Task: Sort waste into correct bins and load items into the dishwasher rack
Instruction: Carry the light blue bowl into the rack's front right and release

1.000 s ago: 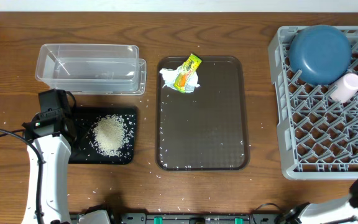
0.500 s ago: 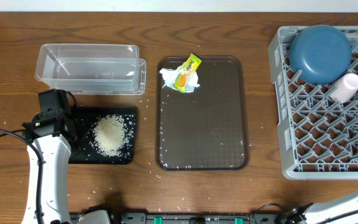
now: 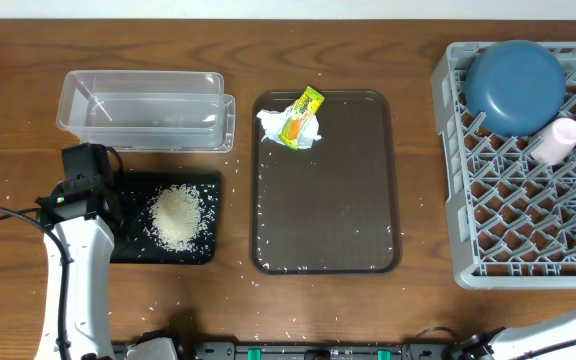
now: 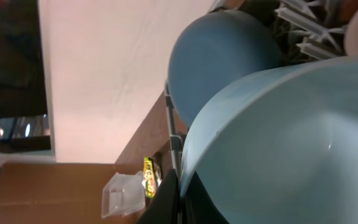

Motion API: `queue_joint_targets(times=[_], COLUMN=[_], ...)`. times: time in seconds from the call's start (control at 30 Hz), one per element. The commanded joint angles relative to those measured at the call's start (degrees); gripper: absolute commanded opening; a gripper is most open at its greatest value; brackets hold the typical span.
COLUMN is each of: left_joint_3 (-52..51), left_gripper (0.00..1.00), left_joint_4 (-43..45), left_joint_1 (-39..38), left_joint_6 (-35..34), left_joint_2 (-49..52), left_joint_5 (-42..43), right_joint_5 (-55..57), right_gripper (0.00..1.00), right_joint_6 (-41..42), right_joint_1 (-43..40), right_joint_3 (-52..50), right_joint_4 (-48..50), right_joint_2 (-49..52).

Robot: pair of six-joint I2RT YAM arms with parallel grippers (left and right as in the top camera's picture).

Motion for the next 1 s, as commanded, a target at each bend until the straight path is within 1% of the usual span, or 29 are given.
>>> queue_joint_targets(times=[0.0, 0.2, 0.37, 0.73, 0.9, 0.97], left_joint_3=[0.13, 0.13, 0.13, 0.13, 0.13, 0.13], left_gripper=[0.93, 0.93, 0.93, 0.93, 0.93, 0.93], left_joint_4=[-0.22, -0.22, -0.22, -0.22, -0.22, -0.22], left_joint_1=[0.20, 0.20, 0.20, 0.20, 0.20, 0.20], left_joint_6=[-0.52, -0.52, -0.52, -0.52, -0.52, -0.52], left_joint_2=[0.33, 0.33, 0.33, 0.33, 0.33, 0.33], left_joint_5=[-0.28, -0.28, -0.28, -0.28, -0.28, -0.28], right_joint_5=[-2.82, 1.68, 1.81, 4.04, 6.82, 6.80], right_gripper=[0.01, 0.01, 0.01, 0.02, 0.05, 0.09], right_joint_6=[-2.12, -2.10, -1.86, -1.20, -1.18, -1.18], right_joint_1=[1.36, 1.90, 1.73, -1.14, -3.19, -3.85], right_joint_3=[-0.50, -1.14, -1.60, -1.60, -1.57, -1.60], right_joint_4=[-0.09, -0.42, -0.68, -2.95, -4.35, -4.59], right_joint_2=[0.35, 1.68, 3.28, 3.21, 3.21, 3.21])
